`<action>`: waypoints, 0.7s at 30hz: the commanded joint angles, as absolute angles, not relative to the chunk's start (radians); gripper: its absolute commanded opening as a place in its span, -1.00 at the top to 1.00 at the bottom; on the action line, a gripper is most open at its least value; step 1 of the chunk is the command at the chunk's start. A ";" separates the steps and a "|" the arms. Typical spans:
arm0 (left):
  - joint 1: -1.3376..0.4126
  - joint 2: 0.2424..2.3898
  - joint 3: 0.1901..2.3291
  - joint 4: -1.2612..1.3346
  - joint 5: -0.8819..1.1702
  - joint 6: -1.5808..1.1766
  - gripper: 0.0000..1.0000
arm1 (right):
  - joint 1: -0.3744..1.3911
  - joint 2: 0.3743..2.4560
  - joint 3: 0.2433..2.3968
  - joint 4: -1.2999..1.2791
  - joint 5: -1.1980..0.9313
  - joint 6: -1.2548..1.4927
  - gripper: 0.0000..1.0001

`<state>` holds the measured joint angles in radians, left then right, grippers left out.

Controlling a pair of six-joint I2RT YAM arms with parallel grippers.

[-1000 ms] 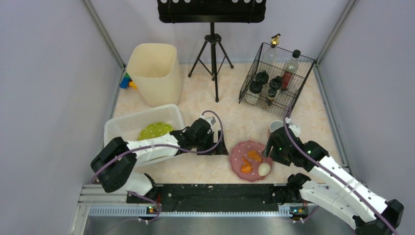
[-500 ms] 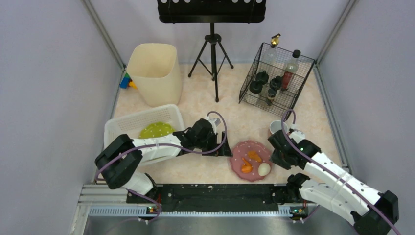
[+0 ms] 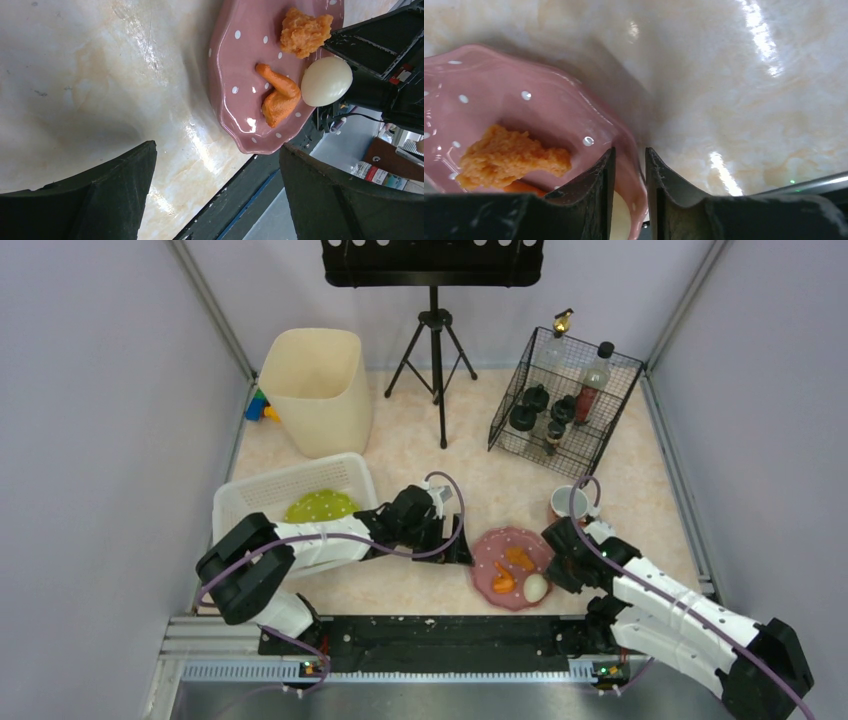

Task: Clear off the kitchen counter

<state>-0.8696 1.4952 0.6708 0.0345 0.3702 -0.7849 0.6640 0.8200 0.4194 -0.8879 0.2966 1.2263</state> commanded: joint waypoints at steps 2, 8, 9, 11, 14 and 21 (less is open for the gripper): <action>-0.873 1.494 0.661 0.069 0.374 -0.770 -0.93 | 0.655 0.800 0.360 -0.799 0.264 1.256 0.52; -0.841 1.453 0.653 0.012 0.284 -0.796 -0.92 | 0.655 0.761 0.347 -0.765 0.286 1.247 0.97; -0.831 1.454 0.655 0.006 0.279 -0.794 -0.92 | 0.655 0.763 0.345 -0.752 0.285 1.243 1.00; -0.808 1.467 0.659 0.005 0.282 -0.795 -0.92 | 0.655 0.779 0.340 -0.717 0.280 1.233 1.00; -0.750 1.491 0.646 0.004 0.309 -0.808 -0.92 | 0.655 0.812 0.343 -0.660 0.280 1.218 1.00; -0.612 1.568 0.601 0.045 0.371 -0.819 -0.92 | 0.655 0.906 0.369 -0.524 0.270 1.162 1.00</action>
<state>-0.6743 1.4998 0.6411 0.0383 0.3740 -0.8299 0.6632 0.8356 0.3649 -0.6327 0.2630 1.1984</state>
